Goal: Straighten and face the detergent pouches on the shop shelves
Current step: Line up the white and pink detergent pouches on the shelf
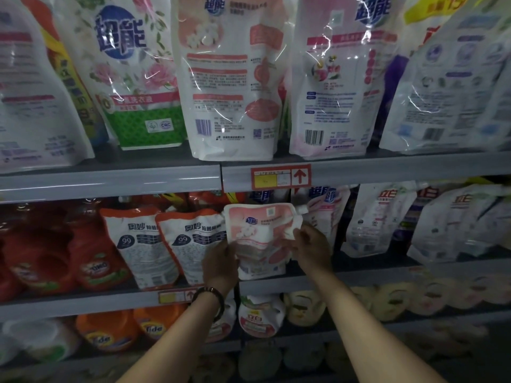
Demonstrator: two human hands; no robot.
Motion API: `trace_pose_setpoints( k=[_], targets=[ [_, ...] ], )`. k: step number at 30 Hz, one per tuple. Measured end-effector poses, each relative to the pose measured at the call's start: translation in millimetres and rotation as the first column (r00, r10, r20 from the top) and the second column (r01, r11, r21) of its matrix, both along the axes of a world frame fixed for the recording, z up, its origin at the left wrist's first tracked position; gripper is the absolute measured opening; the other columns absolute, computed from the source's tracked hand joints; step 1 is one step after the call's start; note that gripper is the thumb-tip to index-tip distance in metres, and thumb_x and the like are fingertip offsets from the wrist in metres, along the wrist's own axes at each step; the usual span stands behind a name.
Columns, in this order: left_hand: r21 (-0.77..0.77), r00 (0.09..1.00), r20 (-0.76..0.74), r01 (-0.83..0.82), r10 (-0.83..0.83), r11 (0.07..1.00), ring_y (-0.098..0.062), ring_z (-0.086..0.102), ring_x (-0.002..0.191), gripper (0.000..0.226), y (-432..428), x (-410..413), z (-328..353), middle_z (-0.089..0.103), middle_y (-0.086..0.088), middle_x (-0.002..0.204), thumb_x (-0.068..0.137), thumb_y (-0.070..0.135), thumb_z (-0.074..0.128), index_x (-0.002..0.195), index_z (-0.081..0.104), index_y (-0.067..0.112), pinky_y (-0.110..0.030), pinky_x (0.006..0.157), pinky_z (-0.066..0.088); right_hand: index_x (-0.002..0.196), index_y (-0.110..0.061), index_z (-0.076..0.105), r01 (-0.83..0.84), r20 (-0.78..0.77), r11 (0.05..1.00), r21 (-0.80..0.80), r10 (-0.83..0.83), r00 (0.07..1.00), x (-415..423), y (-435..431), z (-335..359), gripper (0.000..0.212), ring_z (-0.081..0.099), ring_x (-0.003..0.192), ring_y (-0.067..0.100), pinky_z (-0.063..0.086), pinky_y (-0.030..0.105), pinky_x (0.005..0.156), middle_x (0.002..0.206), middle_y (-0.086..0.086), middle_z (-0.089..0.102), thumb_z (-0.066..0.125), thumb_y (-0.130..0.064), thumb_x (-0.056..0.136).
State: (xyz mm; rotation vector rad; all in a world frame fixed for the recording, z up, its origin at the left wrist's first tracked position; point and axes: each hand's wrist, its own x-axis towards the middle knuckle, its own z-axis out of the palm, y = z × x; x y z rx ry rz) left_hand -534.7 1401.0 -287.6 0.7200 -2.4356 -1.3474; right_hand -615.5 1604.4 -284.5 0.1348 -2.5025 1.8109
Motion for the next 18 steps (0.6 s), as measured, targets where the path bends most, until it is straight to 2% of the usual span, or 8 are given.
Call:
trace_pose_setpoints(
  k=[3, 5, 7, 9, 10, 12, 15, 18],
  targets=[
    [-0.091, 0.999, 0.006, -0.030, 0.031, 0.995, -0.027, 0.068, 0.087, 0.029, 3.5, 1.3, 4.5, 0.076, -0.008, 0.104, 0.111, 0.033, 0.050, 0.118, 0.074, 0.017, -0.035, 0.075, 0.051, 0.084, -0.020, 0.063, -0.014, 0.001, 0.999, 0.043, 0.014, 1.000, 7.0, -3.4, 11.2, 0.030, 0.071, 0.090, 0.030, 0.060, 0.050, 0.082, 0.090, 0.007, 0.070, 0.049, -0.033, 0.107],
    [-0.102, 0.997, -0.040, -0.072, 0.068, 0.992, -0.023, 0.063, 0.085, 0.023, 11.8, 7.6, 6.4, 0.074, -0.005, 0.106, 0.110, 0.029, 0.054, 0.119, 0.071, 0.016, -0.034, 0.073, 0.046, 0.081, -0.024, 0.060, -0.044, -0.003, 0.998, 0.042, 0.044, 0.999, 13.8, -2.9, 16.9, 0.031, 0.071, 0.091, 0.030, 0.057, 0.048, 0.081, 0.089, 0.007, 0.069, 0.047, -0.027, 0.109],
    [0.005, 0.979, -0.168, -0.112, 0.111, 0.994, -0.022, 0.063, 0.091, 0.012, 23.8, 17.9, 6.2, 0.069, 0.000, 0.108, 0.104, 0.022, 0.063, 0.116, 0.065, 0.022, -0.035, 0.080, 0.051, 0.086, -0.023, 0.063, -0.078, -0.002, 0.995, 0.063, 0.078, 0.997, 16.1, 1.4, 15.8, 0.028, 0.070, 0.093, 0.025, 0.057, 0.046, 0.084, 0.093, 0.005, 0.071, 0.047, -0.025, 0.110],
    [0.095, 0.931, -0.330, -0.132, 0.157, 0.987, -0.022, 0.064, 0.098, 0.028, 37.4, 25.5, 1.3, 0.062, -0.002, 0.113, 0.096, 0.010, 0.071, 0.113, 0.056, 0.028, -0.027, 0.079, 0.053, 0.098, -0.020, 0.068, -0.087, -0.017, 0.994, 0.069, 0.089, 0.996, 18.2, 6.1, 13.5, 0.022, 0.070, 0.096, 0.019, 0.056, 0.042, 0.085, 0.099, 0.000, 0.073, 0.049, -0.022, 0.110],
    [0.141, 0.914, -0.364, -0.139, 0.182, 0.980, -0.022, 0.064, 0.099, 0.035, 44.0, 27.9, -1.7, 0.059, -0.005, 0.116, 0.094, 0.007, 0.073, 0.115, 0.052, 0.026, -0.022, 0.076, 0.052, 0.105, -0.020, 0.069, -0.092, -0.022, 0.994, 0.053, 0.093, 0.995, 19.0, 8.2, 11.3, 0.019, 0.070, 0.097, 0.015, 0.057, 0.038, 0.084, 0.102, -0.002, 0.074, 0.051, -0.022, 0.109],
    [0.217, 0.928, -0.324, -0.119, 0.187, 0.969, -0.026, 0.065, 0.100, 0.041, 57.9, 29.8, -3.7, 0.055, -0.007, 0.120, 0.094, 0.011, 0.073, 0.122, 0.047, 0.025, -0.030, 0.075, 0.055, 0.112, -0.021, 0.069, -0.110, -0.030, 0.994, 0.006, 0.110, 0.993, 22.8, 13.4, 8.1, 0.017, 0.070, 0.096, 0.009, 0.054, 0.030, 0.080, 0.105, -0.007, 0.074, 0.052, -0.020, 0.110],
    [0.120, 0.956, -0.295, 0.034, 0.003, 0.992, -0.020, 0.067, 0.101, 0.028, 77.5, 27.9, -2.8, 0.061, 0.003, 0.115, 0.096, 0.014, 0.070, 0.113, 0.054, 0.030, -0.042, 0.083, 0.059, 0.119, -0.023, 0.070, -0.119, -0.031, 0.990, -0.080, 0.116, 0.993, 29.4, 22.5, 3.6, 0.017, 0.071, 0.105, 0.010, 0.057, 0.031, 0.087, 0.113, -0.007, 0.075, 0.056, -0.024, 0.109],
    [-0.071, 0.888, -0.356, 0.283, -0.289, 0.957, -0.007, 0.067, 0.100, 0.026, 99.5, 22.4, 13.1, 0.069, 0.008, 0.110, 0.097, 0.011, 0.066, 0.115, 0.063, 0.030, -0.028, 0.084, 0.056, 0.120, -0.024, 0.069, -0.070, 0.004, 0.993, -0.097, 0.071, 0.997, 36.0, 33.1, 5.8, 0.017, 0.067, 0.112, 0.009, 0.057, 0.038, 0.098, 0.117, -0.010, 0.072, 0.058, -0.023, 0.108]
  ],
)
